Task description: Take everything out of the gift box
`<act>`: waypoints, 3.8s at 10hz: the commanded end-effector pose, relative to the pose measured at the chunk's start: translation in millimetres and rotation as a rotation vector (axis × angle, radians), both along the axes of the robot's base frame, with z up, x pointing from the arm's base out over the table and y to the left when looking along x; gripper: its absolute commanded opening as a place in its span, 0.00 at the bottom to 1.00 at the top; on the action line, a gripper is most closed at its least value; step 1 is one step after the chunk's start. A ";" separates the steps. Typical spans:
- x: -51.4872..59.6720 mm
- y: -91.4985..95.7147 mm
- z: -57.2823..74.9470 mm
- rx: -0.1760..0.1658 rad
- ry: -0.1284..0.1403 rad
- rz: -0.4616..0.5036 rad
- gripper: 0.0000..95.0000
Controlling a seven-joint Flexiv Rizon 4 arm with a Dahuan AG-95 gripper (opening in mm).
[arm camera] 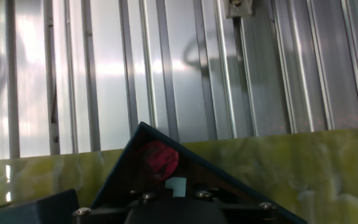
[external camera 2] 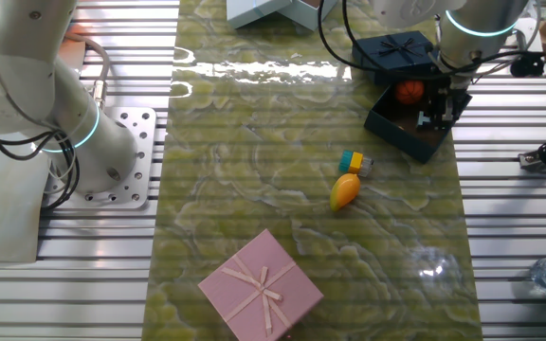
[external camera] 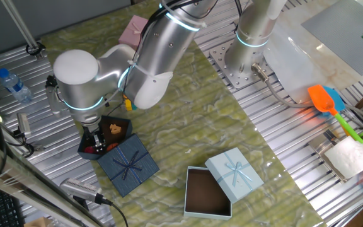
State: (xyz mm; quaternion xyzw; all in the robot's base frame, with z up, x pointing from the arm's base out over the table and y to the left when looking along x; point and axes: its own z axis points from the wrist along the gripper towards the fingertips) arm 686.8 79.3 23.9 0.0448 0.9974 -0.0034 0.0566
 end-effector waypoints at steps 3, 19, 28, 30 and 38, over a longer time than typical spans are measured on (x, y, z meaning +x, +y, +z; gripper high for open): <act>-3.8 -0.4 -5.2 -0.001 0.000 0.012 0.20; -14.3 -7.6 39.4 -0.007 0.038 0.040 0.00; -62.2 -67.9 114.4 -0.003 0.084 0.190 0.00; -75.5 -81.3 113.6 -0.005 0.087 0.204 0.00; -98.0 -130.9 72.9 -0.011 0.090 0.260 0.00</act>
